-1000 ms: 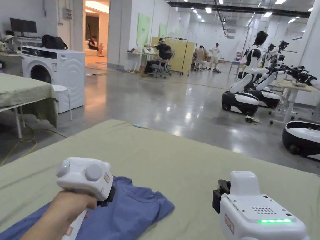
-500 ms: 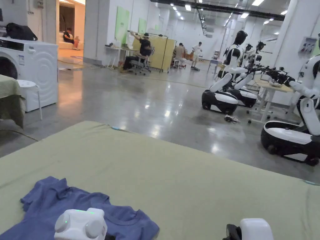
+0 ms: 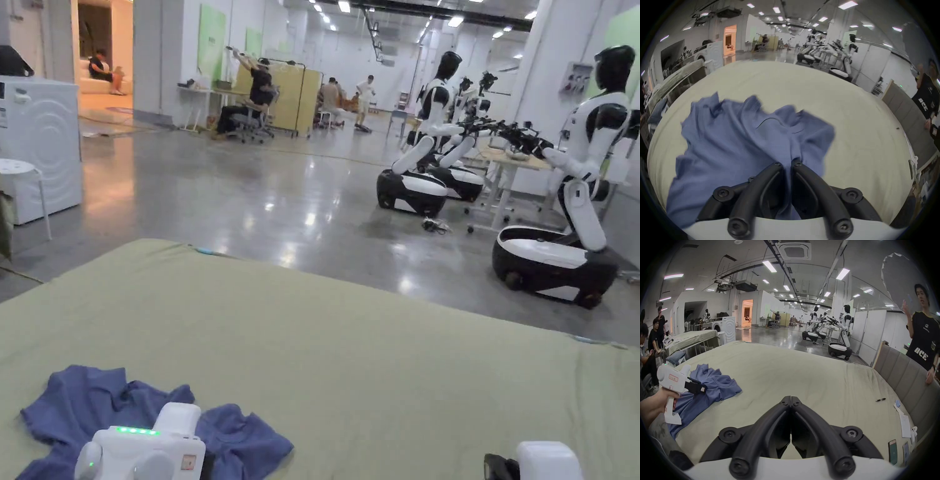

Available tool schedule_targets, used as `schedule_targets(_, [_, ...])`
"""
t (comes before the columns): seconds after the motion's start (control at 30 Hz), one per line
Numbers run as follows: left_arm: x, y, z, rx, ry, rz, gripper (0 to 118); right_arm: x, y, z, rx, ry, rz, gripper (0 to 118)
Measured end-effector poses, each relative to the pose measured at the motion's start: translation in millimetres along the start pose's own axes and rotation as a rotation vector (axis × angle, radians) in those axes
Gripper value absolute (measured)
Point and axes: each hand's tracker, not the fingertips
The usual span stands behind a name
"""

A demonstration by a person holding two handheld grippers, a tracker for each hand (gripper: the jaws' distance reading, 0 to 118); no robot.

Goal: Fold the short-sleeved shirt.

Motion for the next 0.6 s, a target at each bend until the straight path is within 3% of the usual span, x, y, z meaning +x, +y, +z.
schedule_targets(0.23, [104, 20, -9, 0.057, -0.240, -0.075, 6, 57, -4, 36, 0.017, -0.078, -0.018, 0])
schedule_targets(0.6, [359, 43, 4, 0.095, -0.639, -0.250, 6, 177, -35, 79, -0.003, -0.260, -0.080, 0])
